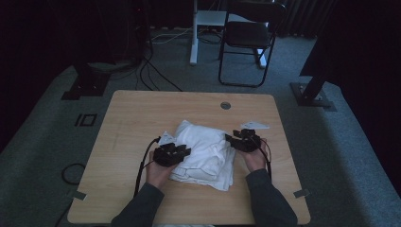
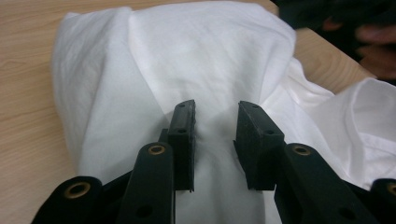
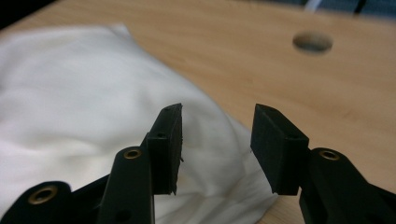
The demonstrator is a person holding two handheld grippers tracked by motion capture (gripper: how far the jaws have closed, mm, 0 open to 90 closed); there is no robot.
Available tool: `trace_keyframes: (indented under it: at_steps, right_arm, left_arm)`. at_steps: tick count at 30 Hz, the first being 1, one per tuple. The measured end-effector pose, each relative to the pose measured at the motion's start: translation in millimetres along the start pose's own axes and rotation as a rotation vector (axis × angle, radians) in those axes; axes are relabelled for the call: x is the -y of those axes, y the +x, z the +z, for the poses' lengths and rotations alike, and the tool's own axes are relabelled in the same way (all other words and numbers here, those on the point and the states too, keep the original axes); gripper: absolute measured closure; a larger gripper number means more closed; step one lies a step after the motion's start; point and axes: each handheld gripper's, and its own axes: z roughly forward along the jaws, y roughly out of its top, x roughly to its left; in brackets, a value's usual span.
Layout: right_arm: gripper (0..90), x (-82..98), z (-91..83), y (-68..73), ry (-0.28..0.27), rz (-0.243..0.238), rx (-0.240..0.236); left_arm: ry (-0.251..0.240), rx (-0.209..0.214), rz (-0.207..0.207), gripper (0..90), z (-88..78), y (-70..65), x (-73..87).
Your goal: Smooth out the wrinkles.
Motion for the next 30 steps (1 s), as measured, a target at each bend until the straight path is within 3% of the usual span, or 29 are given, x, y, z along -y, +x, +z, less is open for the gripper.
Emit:
trace_keyframes:
  at_steps: [4,8,10,15,16,18,19,23,26,27,30]
  right_arm:
    - [54.7,-4.8,-29.3,14.5,-0.036,-0.082,-0.019]
    - [61.7,2.6,-51.3,34.5,-0.046,-0.146,-0.122]
    - [58.4,9.0,-54.4,47.9,-0.031,-0.189,-0.172]
    - [53.1,15.4,-42.1,67.4,0.035,-0.257,-0.216]
    - [60.4,15.9,-39.4,68.4,0.049,-0.268,-0.212]
    - [84.1,17.9,-36.5,70.1,0.092,-0.287,-0.217]
    - [88.0,19.2,-38.1,70.7,0.100,-0.289,-0.225]
    - [88.5,23.4,-60.3,72.0,0.061,-0.311,-0.228]
    - [88.4,24.2,-76.4,69.1,0.017,-0.299,-0.235]
    - [88.4,26.6,-93.9,64.3,-0.022,-0.284,-0.243]
    - [88.4,36.8,-109.2,58.2,-0.031,-0.277,-0.240]
  left_arm:
    - [-0.011,0.004,-0.001,67.3,-0.6,-7.8,0.9]
    - [-0.011,0.000,0.007,66.4,-0.1,-12.0,1.2]
    - [-0.016,-0.003,0.002,66.1,-0.3,-12.3,1.1]
    - [-0.021,0.007,-0.001,65.8,-2.0,-12.9,0.0]
    - [-0.021,0.012,-0.001,65.7,-2.5,-13.1,-0.4]
    - [-0.026,0.016,0.002,65.2,-3.9,-13.7,-1.0]
    - [-0.028,0.018,0.000,64.9,-4.8,-14.0,-1.3]
    - [-0.042,0.038,0.001,63.6,-9.6,-16.5,-3.7]
    - [-0.056,0.051,0.007,62.6,-13.3,-21.8,-7.5]
    - [-0.063,0.054,0.012,62.5,-14.5,-23.5,-8.9]
    - [-0.079,0.060,0.024,61.9,-16.1,-28.8,-12.9]
